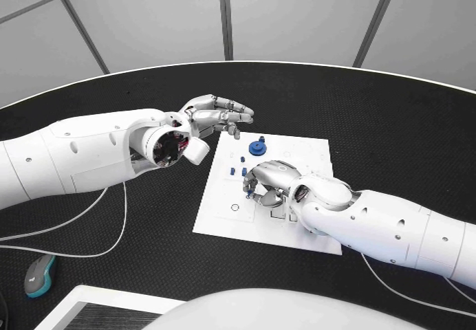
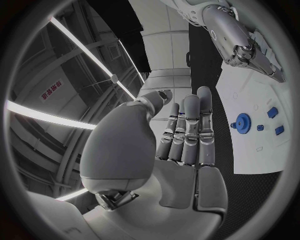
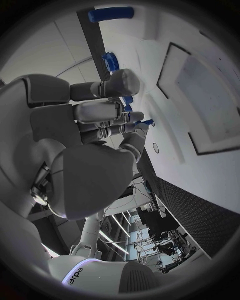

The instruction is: Assemble the parts on the task board

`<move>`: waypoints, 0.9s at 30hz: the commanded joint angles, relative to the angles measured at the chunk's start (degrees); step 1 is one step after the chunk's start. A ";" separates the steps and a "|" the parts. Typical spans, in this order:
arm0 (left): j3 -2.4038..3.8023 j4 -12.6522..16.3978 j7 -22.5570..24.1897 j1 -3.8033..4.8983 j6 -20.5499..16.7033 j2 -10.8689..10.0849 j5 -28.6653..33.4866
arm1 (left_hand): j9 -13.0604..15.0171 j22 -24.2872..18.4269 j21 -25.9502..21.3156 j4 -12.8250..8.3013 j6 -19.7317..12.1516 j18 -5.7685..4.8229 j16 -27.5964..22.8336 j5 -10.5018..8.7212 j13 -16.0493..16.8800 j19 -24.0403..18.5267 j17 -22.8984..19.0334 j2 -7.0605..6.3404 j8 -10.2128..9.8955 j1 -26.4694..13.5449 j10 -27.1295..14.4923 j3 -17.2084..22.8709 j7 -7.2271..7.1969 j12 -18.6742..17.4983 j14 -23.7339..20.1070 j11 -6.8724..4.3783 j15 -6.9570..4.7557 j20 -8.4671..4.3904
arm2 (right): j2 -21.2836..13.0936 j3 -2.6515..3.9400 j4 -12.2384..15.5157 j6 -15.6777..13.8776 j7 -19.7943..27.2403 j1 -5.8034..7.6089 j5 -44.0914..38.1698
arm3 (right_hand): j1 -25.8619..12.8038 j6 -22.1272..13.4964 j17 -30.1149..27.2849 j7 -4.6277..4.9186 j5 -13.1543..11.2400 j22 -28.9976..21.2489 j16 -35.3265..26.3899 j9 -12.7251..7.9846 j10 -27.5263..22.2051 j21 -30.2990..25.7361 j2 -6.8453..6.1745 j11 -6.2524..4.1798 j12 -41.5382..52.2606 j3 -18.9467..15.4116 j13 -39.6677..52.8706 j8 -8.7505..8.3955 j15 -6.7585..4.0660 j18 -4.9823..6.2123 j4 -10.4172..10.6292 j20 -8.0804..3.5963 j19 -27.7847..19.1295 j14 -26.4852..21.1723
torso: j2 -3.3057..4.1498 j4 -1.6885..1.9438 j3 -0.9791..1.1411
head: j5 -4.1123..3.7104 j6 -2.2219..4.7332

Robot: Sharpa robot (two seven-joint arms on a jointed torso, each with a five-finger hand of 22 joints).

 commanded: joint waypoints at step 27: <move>0.00 -0.14 -0.46 0.05 0.55 0.06 0.00 | 0.09 -0.11 -0.24 -0.01 -0.06 0.44 -0.40 0.05 -0.05 -0.20 -0.09 0.19 0.35 0.15 -0.36 -0.29 0.10 0.25 -0.42 0.08 -0.09 0.15 | 0.02 0.01 0.58 -2.08 0.39 -0.18 0.00 | -0.55 0.34 0.21 0.02 -0.03 0.23 0.31 0.05 0.20 0.47 0.05 0.09 -0.49 -0.29 -0.06 0.34 -0.37 -1.19 0.10 -0.06 0.53 2.76 | 0.02 -0.01 -0.01 | 0.02 -0.22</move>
